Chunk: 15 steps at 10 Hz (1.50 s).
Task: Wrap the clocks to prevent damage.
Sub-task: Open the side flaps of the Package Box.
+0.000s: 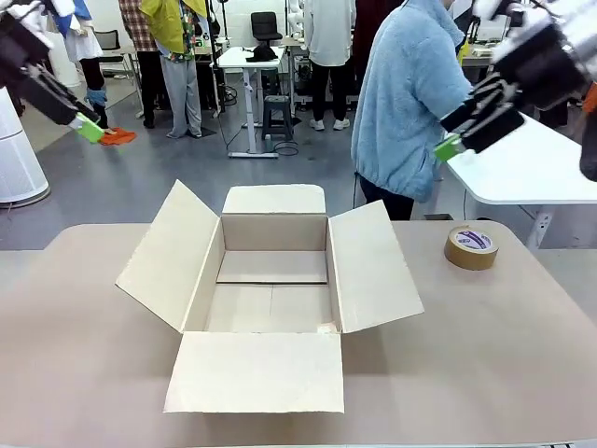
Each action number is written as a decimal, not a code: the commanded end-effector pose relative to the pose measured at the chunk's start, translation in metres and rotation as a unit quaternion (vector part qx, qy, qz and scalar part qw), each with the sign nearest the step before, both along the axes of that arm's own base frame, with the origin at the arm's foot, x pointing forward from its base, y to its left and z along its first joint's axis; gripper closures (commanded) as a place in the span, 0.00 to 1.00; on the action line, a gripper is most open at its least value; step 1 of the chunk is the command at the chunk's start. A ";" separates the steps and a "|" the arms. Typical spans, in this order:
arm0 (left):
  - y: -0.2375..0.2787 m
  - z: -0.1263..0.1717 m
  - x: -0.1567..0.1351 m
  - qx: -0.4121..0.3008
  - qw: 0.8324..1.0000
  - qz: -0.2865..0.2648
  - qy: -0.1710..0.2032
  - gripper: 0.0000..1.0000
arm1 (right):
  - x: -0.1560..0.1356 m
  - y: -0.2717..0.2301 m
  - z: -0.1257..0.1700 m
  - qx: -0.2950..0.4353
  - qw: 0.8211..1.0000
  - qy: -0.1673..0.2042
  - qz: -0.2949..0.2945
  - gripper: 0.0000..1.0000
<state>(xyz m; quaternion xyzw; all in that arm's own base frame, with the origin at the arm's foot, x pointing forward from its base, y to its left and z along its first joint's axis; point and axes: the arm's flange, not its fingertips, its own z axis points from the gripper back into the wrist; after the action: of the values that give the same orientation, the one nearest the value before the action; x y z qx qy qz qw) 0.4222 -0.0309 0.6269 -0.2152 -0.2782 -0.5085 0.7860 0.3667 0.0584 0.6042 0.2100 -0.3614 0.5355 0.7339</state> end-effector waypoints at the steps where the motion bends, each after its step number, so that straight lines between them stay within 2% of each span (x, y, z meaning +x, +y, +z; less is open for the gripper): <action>1: 0.021 -0.012 0.000 -0.042 0.999 -0.023 0.019 0.00 | 0.006 -0.032 -0.014 0.058 0.997 0.040 0.013 0.00; 3: 0.052 -0.028 -0.008 -0.109 0.994 -0.024 0.010 0.00 | 0.003 -0.070 -0.029 0.108 0.993 0.041 0.011 0.00; 7: 0.078 -0.036 -0.020 -0.146 0.989 -0.020 0.000 0.00 | -0.005 -0.101 -0.036 0.146 0.989 0.034 -0.004 0.00; 8: 0.084 -0.037 -0.023 -0.149 0.989 -0.014 0.001 0.00 | -0.006 -0.102 -0.037 0.149 0.988 0.035 -0.004 0.00; 9: 0.079 -0.038 -0.025 -0.142 0.990 0.015 0.000 0.00 | -0.008 -0.102 -0.039 0.148 0.988 0.036 0.000 0.00; 10: 0.084 -0.035 -0.019 -0.139 0.990 -0.010 0.010 0.00 | -0.005 -0.108 -0.033 0.145 0.988 0.043 -0.012 0.00; 15: 0.083 -0.036 -0.020 -0.132 0.991 -0.004 0.015 0.00 | -0.005 -0.108 -0.033 0.145 0.988 0.043 -0.012 0.00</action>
<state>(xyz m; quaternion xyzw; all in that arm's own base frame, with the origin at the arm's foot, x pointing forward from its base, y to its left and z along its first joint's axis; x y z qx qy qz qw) 0.4020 0.0519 0.5907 -0.3245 -0.3292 -0.4673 0.7536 0.3581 -0.0504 0.5714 0.3274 -0.3972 0.4537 0.7275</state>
